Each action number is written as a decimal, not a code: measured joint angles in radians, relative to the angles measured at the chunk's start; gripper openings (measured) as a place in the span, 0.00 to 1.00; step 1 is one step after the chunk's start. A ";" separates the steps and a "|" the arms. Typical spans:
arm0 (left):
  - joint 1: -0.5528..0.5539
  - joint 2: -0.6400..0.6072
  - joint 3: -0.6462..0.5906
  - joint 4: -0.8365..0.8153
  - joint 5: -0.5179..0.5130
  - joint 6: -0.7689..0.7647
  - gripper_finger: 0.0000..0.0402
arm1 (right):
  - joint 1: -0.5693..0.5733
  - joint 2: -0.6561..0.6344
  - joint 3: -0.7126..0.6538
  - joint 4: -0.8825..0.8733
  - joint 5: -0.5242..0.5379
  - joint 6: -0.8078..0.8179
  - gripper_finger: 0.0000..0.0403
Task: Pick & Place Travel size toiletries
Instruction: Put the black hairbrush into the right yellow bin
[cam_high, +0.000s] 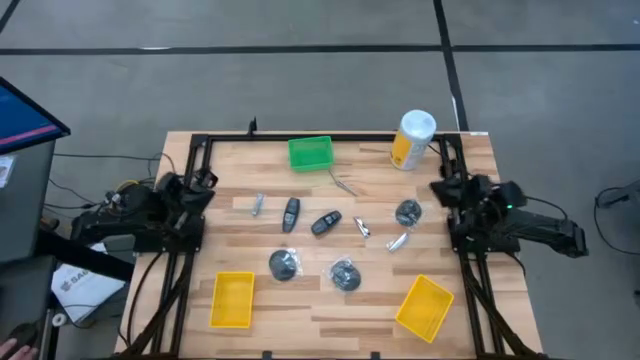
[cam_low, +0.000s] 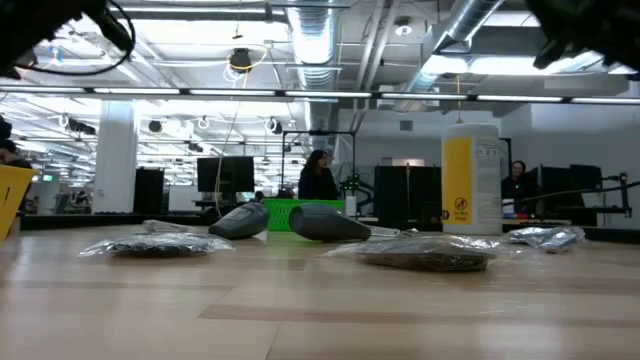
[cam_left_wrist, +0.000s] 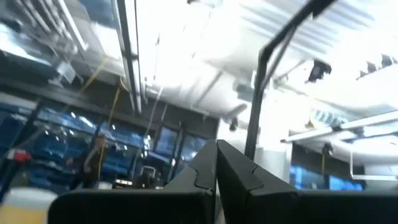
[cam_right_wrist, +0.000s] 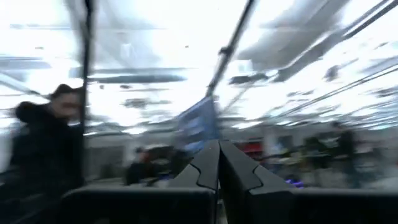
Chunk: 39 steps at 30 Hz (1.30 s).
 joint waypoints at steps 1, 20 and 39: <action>0.000 0.005 0.007 0.000 -0.001 0.008 0.00 | 0.000 0.011 0.053 -0.053 0.035 -0.031 0.00; 0.000 0.124 -0.019 -0.050 0.010 0.132 0.00 | -0.002 0.985 1.275 -1.981 0.419 0.026 0.12; 0.000 0.124 -0.018 -0.050 0.088 0.105 0.00 | -0.174 1.117 0.845 -1.816 0.240 0.270 0.81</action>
